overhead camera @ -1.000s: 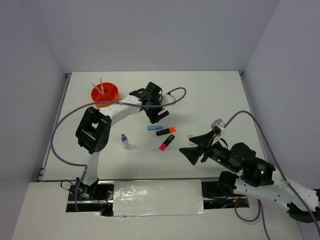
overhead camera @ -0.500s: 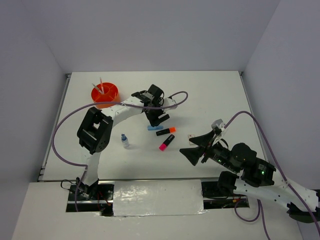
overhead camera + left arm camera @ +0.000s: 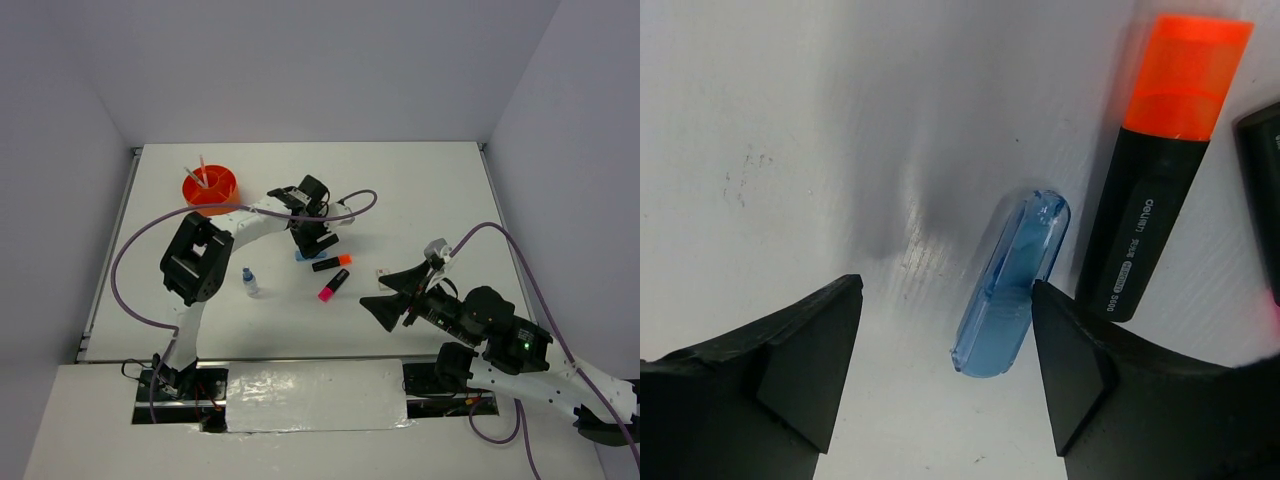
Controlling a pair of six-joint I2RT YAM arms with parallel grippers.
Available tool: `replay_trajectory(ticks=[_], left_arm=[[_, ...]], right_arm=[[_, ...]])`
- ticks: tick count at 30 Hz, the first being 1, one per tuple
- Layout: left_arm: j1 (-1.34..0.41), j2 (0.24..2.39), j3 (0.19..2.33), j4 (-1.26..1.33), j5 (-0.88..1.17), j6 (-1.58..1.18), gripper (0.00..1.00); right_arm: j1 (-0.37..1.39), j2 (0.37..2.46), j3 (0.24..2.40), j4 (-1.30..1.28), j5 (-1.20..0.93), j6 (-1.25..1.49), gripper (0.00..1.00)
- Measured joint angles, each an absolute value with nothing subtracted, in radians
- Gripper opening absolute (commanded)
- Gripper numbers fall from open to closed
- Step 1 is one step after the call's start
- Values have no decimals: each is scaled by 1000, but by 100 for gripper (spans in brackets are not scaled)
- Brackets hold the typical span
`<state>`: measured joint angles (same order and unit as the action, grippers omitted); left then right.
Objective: Sort the stationery into containers
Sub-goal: Pick up the stationery from the center of the board.
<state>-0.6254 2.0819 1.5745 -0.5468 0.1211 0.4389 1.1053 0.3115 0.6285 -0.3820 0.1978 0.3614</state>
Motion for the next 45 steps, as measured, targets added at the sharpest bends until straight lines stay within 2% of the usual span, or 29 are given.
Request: replay_trajectory(ticks=[19,25,31,32,34,36,37,40,45], left_arm=[[-627,2111,1578,-551,157,436,75],[-628,2124,1596,-566,161,428,63],[-630,2163,1658,-600,160,411,43],[-630,2165,1663,-599,159,412,38],[-630,2166,1663,-598,157,410,15],[-628,2164,1663,-590,150,408,16],[-624,2164,1662,-583,148,405,9],[-601,2148,1634,-537,140,385,0],[-523,2096,1574,-443,95,321,0]], right_arm=[[1105,311,622,-382,198,362,82],[1105,304,621,-382,198,362,82],[1105,291,620,-382,198,362,82],[1105,290,620,-382,198,362,82],[1105,290,620,-382,198,362,82],[1105,288,620,-382,199,363,82],[1105,287,620,-382,199,363,82],[1105,282,620,-382,202,363,82],[1105,282,620,-383,204,363,82]])
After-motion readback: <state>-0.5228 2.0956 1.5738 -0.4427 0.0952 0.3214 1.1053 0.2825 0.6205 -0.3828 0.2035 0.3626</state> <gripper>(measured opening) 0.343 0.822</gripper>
